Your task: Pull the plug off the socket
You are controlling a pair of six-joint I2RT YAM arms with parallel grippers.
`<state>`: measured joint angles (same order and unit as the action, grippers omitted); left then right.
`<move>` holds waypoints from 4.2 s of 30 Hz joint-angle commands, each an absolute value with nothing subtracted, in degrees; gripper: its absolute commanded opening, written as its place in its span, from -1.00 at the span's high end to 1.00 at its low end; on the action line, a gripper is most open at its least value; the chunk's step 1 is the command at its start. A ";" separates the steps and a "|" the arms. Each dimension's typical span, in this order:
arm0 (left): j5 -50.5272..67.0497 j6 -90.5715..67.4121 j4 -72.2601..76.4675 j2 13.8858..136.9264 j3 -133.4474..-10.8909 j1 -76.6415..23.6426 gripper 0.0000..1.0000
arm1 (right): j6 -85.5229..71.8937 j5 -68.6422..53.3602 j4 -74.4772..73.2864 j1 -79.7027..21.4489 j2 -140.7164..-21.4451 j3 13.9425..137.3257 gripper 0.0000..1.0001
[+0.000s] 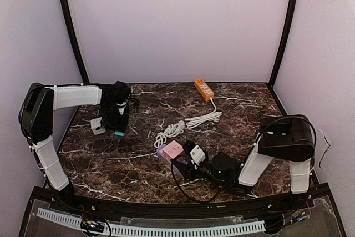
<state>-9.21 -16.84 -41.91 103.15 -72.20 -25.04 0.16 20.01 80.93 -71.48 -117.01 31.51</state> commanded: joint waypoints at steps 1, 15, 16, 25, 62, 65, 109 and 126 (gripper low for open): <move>-8.16 -14.66 -41.05 106.73 -75.09 -24.39 0.82 | 0.00 21.28 78.13 -70.79 -117.87 31.14 0.54; -5.04 -14.26 -39.37 108.72 -78.49 -24.17 -0.17 | 0.00 21.68 78.05 -70.84 -117.85 31.29 0.46; -4.69 -14.49 -38.78 107.51 -78.07 -24.17 -0.26 | 0.00 21.74 77.98 -70.77 -117.84 31.30 0.46; -3.72 -15.07 -35.01 96.16 -74.36 -24.95 -0.65 | 0.00 22.55 78.27 -70.83 -116.63 30.80 -0.40; 6.17 -9.34 -11.87 82.04 -54.34 -52.53 -0.94 | -9.94 32.86 66.16 -79.04 -116.01 30.39 -0.91; 6.46 -8.43 -11.64 83.30 -54.95 -53.41 -0.94 | -9.80 32.75 66.52 -79.00 -116.80 30.41 -0.92; 1.99 -5.06 -13.46 92.21 -64.89 -58.36 0.21 | -8.60 29.01 67.78 -76.55 -120.41 32.14 0.57; 6.35 -8.05 -14.42 90.43 -67.19 -57.67 0.27 | -9.71 27.91 64.25 -75.80 -120.93 33.93 1.00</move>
<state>-0.05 -5.23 -18.17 96.16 -64.53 -57.93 -9.32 29.43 67.22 -76.16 -119.04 33.71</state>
